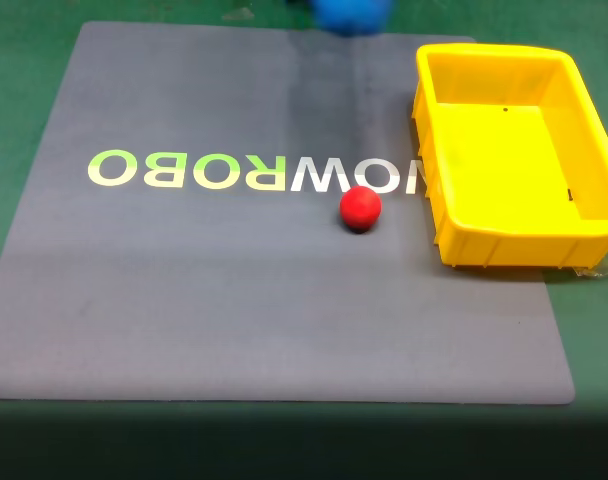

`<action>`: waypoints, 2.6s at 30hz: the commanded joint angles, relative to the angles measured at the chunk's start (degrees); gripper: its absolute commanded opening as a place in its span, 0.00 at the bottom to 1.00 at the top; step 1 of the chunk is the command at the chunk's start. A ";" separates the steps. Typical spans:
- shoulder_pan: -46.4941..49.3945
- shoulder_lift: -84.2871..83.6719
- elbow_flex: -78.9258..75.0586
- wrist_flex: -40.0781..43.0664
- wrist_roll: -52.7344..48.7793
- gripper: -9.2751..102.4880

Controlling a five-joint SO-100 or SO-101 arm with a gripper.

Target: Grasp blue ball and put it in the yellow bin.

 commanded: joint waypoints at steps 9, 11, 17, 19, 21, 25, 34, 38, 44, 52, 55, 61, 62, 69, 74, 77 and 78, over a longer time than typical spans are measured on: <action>-19.78 1.23 -1.32 0.18 3.34 0.08; -21.53 0.44 -1.32 0.18 3.78 0.08; -24.52 -1.49 -1.32 0.18 4.75 0.08; -24.79 -2.02 -1.32 0.18 4.83 0.08; -24.79 -2.29 -1.32 0.18 4.92 0.09; -24.79 -2.37 -1.32 0.35 5.10 0.10; -23.12 -2.29 -1.32 1.67 4.92 0.38; -22.24 -1.93 -1.32 1.67 4.66 0.40; -21.09 -1.32 -1.32 1.76 4.48 0.40; -19.25 2.81 -1.23 5.27 5.27 0.38; -18.02 7.03 -0.18 7.91 6.06 0.33; -12.66 20.83 9.93 11.95 5.54 0.17; -11.34 23.73 13.01 11.95 5.01 0.13; 0.53 46.05 40.17 10.81 -0.88 0.08; 6.06 62.14 61.35 7.73 -2.81 0.08; 8.35 70.31 71.81 7.47 -3.78 0.08; 9.05 72.33 74.62 7.47 -4.04 0.08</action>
